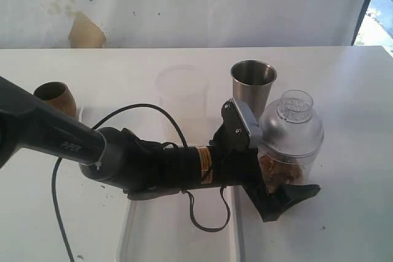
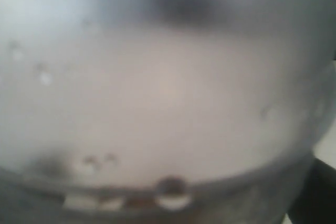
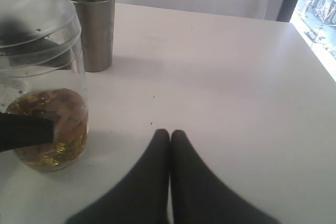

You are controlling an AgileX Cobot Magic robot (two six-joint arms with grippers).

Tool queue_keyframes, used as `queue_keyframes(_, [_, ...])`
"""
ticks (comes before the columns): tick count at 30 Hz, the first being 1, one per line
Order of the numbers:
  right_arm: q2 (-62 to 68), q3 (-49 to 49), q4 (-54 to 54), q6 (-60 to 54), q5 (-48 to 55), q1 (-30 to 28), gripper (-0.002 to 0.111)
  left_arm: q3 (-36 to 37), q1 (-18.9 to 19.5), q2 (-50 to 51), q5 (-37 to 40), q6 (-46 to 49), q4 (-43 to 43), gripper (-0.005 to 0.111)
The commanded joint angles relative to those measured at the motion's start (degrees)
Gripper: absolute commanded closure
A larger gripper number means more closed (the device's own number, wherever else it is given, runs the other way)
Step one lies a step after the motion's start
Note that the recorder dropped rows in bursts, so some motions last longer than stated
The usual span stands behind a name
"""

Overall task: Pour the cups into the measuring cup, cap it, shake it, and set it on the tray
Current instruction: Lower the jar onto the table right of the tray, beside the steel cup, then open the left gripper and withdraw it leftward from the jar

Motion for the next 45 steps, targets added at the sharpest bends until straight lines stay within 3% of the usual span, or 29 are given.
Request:
queue_keyframes(1, [-0.35,0.3,-0.16,0.28,-0.15,-0.27,0.108,-0.21,-0.03,-0.07,-0.51,-0.39,-0.47,0.002])
queue_keyframes(9, [-0.35,0.3,-0.16,0.28,-0.15,-0.27,0.108,-0.13,2.37,-1.49,-1.13,-1.94,0.82,0.002])
queue_keyframes(20, [-0.35,0.3,-0.16,0.28,-0.15,-0.27,0.108,0.11,2.59,-3.39,1.8,-3.81,5.31,0.002])
queue_keyframes(33, [-0.35,0.3,-0.16,0.28,-0.15,-0.27,0.108,10.37,7.74,-9.99,0.08,-1.84,4.83,0.002])
queue_keyframes(37, [-0.35,0.3,-0.16,0.28,-0.15,-0.27,0.108,12.61,7.73,-12.23,0.11,-1.25,5.14,0.002])
queue_keyframes(45, [-0.35,0.3,-0.16,0.28,-0.15,-0.27,0.108,18.97,9.06,-20.83,4.68,-0.38,4.88,0.002])
